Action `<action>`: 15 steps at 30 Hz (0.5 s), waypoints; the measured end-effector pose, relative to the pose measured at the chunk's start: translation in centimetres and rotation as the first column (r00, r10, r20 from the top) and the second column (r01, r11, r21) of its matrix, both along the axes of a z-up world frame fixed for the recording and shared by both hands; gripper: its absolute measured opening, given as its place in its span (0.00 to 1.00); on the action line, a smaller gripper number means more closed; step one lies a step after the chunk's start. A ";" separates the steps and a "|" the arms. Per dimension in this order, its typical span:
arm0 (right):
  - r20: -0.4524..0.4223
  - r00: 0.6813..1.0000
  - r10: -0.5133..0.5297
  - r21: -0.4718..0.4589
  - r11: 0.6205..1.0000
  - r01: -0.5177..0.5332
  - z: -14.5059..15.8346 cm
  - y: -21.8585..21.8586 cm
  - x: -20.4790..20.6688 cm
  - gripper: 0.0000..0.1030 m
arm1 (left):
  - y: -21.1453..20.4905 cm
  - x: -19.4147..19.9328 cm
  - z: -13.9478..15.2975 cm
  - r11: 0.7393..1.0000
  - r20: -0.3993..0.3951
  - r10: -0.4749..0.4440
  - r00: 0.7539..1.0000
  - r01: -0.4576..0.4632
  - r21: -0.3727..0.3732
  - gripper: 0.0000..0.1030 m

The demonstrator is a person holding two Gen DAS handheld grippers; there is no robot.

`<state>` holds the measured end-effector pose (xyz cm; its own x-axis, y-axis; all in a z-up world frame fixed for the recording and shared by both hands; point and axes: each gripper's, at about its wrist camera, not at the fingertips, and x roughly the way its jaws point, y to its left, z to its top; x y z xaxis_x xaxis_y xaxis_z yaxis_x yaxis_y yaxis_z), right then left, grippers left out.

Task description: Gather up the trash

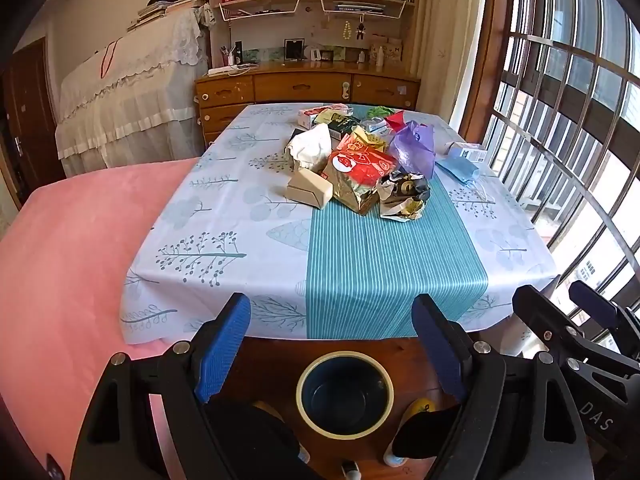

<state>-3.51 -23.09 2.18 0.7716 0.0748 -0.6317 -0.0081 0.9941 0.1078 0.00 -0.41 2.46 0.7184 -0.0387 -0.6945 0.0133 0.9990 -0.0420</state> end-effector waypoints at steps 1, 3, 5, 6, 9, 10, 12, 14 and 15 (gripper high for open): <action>0.003 1.000 0.001 -0.002 1.000 -0.001 0.0 0.1 0.0 0.84 | -0.1 -0.1 0.1 1.000 0.003 0.001 1.000 -0.001 0.002 0.82; 0.007 1.000 0.003 -0.005 1.000 -0.003 0.0 0.1 -0.1 0.84 | 0.0 -0.4 0.2 1.000 0.005 0.004 1.000 -0.004 0.001 0.82; 0.009 1.000 0.004 -0.008 1.000 -0.004 0.1 0.2 -0.1 0.84 | 0.1 -0.6 0.3 1.000 0.005 0.005 1.000 -0.005 -0.002 0.82; 0.009 1.000 0.004 -0.008 1.000 -0.004 0.1 0.2 -0.1 0.84 | 0.1 -0.5 0.3 1.000 0.003 0.004 1.000 -0.004 -0.001 0.82; 0.008 1.000 0.003 -0.008 1.000 -0.003 0.1 0.2 -0.1 0.84 | 0.1 -0.3 0.3 1.000 0.001 0.004 1.000 -0.004 0.000 0.82; 0.007 1.000 0.002 -0.008 1.000 -0.002 0.1 0.3 -0.2 0.84 | 0.1 -0.4 0.4 1.000 0.000 0.004 1.000 -0.004 0.001 0.82; 0.006 1.000 0.002 -0.009 1.000 -0.002 0.1 0.3 -0.2 0.84 | 0.1 -0.4 0.4 1.000 0.000 0.005 1.000 -0.005 -0.002 0.82; 0.006 1.000 0.003 -0.008 1.000 -0.003 0.2 0.2 -0.2 0.84 | 0.1 -0.4 0.4 1.000 0.000 0.005 1.000 -0.005 -0.001 0.82; 0.006 1.000 0.003 -0.008 1.000 -0.003 0.2 0.2 -0.2 0.84 | 0.1 -0.3 0.3 1.000 -0.001 0.005 1.000 -0.005 -0.001 0.82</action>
